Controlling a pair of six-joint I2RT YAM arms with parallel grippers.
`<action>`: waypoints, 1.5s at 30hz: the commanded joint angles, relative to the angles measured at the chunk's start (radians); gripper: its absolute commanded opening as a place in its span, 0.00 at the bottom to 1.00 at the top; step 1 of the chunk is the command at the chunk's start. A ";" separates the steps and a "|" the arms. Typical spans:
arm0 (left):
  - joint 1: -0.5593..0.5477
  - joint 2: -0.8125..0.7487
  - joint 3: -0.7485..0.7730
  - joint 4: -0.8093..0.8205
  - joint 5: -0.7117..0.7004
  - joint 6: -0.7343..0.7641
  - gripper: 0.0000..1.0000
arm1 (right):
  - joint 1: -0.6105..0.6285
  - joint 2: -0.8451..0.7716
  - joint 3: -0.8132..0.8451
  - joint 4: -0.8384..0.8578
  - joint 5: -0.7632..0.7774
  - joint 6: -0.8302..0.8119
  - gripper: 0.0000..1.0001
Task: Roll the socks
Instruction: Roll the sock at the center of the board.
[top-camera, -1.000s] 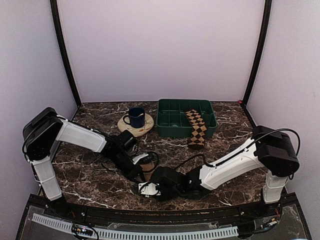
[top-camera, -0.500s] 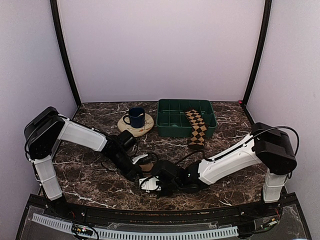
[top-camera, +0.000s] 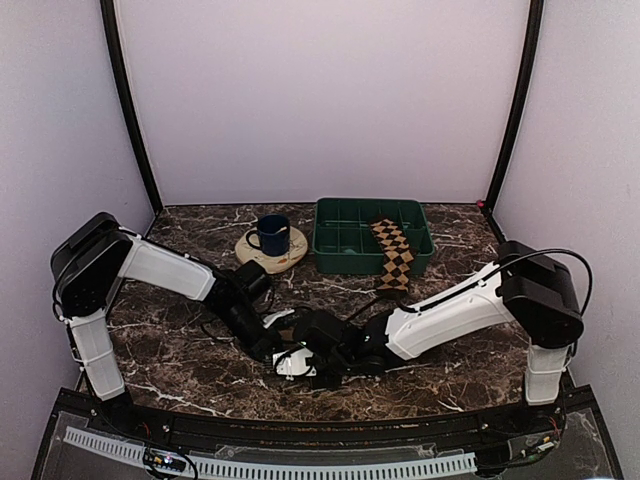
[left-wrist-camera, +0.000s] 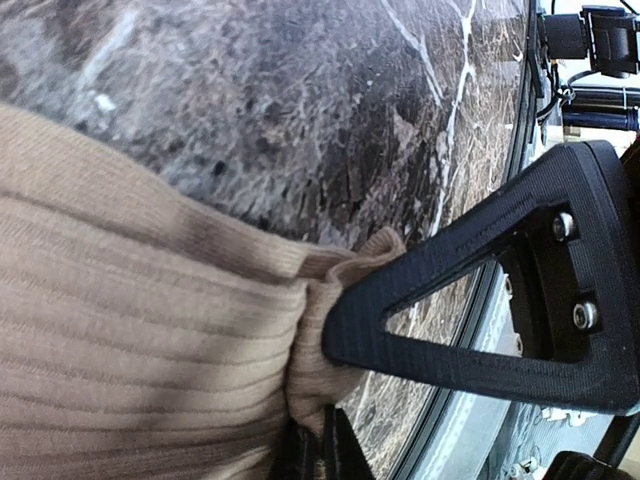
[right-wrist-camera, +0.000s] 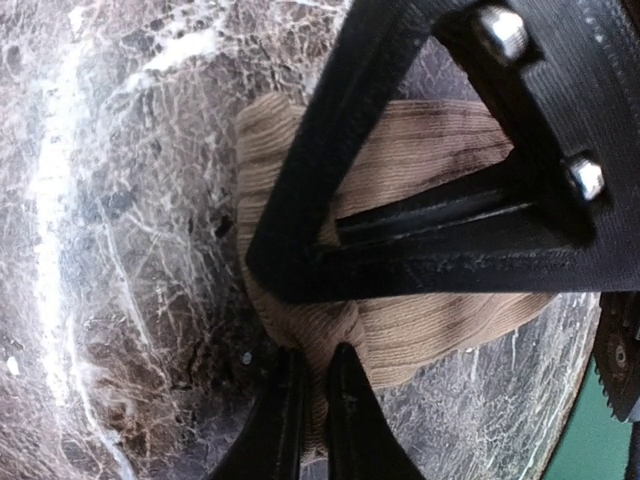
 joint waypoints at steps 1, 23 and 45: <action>0.010 -0.025 0.004 -0.051 -0.035 -0.008 0.10 | -0.026 0.060 -0.004 -0.136 -0.074 0.040 0.05; 0.092 -0.350 -0.122 0.063 -0.353 -0.171 0.42 | -0.107 0.095 0.207 -0.394 -0.390 0.291 0.00; -0.157 -0.817 -0.596 0.612 -0.820 -0.270 0.28 | -0.289 0.271 0.424 -0.657 -0.961 0.417 0.00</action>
